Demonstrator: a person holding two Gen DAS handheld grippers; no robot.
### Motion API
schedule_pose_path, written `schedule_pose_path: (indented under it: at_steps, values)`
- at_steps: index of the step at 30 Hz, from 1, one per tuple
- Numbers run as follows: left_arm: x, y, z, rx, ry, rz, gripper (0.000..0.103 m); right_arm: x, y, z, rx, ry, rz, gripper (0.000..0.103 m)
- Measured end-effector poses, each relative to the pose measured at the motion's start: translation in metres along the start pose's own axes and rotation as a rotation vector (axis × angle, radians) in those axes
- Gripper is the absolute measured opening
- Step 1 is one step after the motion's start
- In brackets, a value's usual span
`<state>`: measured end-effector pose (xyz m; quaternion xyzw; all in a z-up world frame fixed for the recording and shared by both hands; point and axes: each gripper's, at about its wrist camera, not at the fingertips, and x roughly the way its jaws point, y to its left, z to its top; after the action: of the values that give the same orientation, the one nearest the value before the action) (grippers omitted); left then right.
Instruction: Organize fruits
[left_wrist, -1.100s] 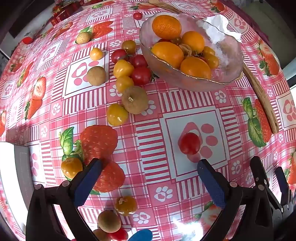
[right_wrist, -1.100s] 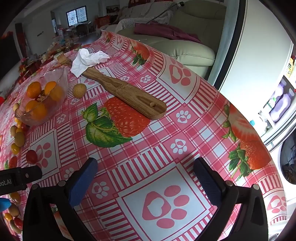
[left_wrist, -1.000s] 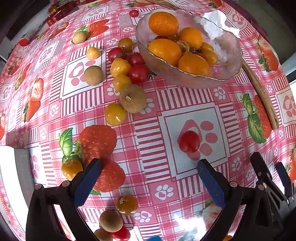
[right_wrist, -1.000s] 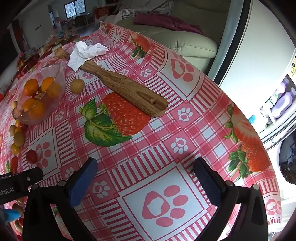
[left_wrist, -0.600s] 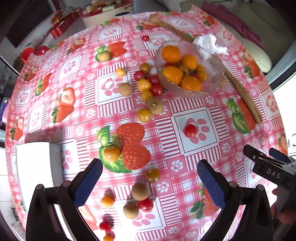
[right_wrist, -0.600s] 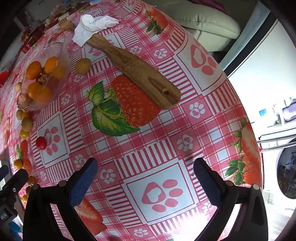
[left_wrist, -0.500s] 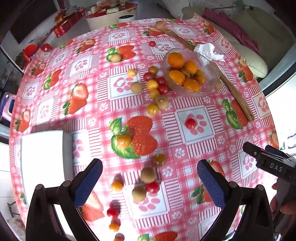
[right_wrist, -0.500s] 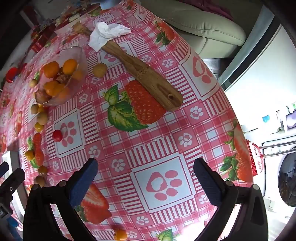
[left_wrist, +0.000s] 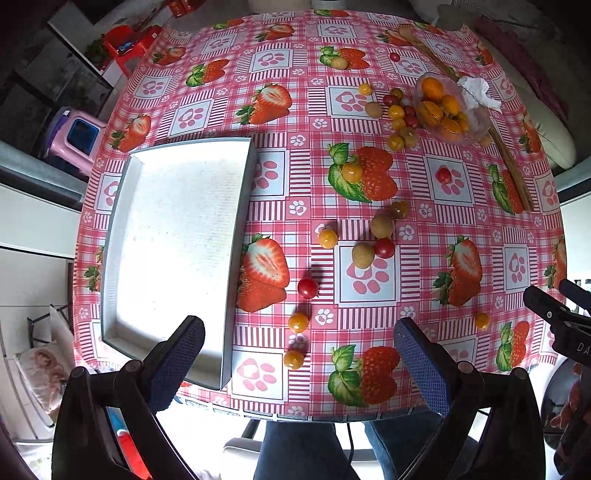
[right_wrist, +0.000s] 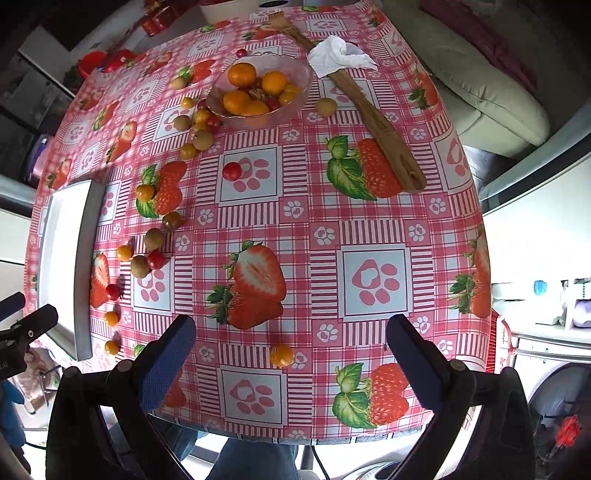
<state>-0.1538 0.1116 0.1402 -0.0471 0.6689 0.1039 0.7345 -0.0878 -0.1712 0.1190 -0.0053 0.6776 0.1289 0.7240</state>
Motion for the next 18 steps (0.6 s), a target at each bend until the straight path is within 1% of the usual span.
schedule_pose_path:
  at_steps: [2, 4, 5, 8, 10, 13, 18]
  values:
    - [-0.006, 0.005, 0.0, -0.031, -0.004, 0.006, 0.103, 0.003, 0.012, -0.003, 0.008, 0.021, 0.028, 0.103]
    - [-0.011, 0.008, 0.0, -0.063, -0.007, 0.012, 0.103, 0.008, 0.015, 0.0, 0.012, 0.065, 0.082, 0.103]
    - [-0.012, 0.007, -0.002, -0.077, -0.011, 0.016, 0.103, 0.01, 0.018, -0.001, 0.006, 0.075, 0.091, 0.103]
    - [-0.015, 0.005, -0.005, -0.089, -0.018, 0.031, 0.103, 0.015, 0.03, -0.003, -0.056, 0.085, 0.078, 0.103]
    - [-0.017, 0.003, -0.005, -0.085, -0.02, 0.034, 0.103, 0.015, 0.035, -0.004, -0.076, 0.09, 0.072, 0.103]
    - [-0.021, -0.002, -0.005, -0.068, -0.034, 0.039, 0.103, 0.014, 0.034, -0.003, -0.074, 0.097, 0.092, 0.103]
    - [-0.023, -0.008, -0.001, -0.048, -0.045, 0.033, 0.103, 0.013, 0.028, 0.0, -0.059, 0.1, 0.089, 0.103]
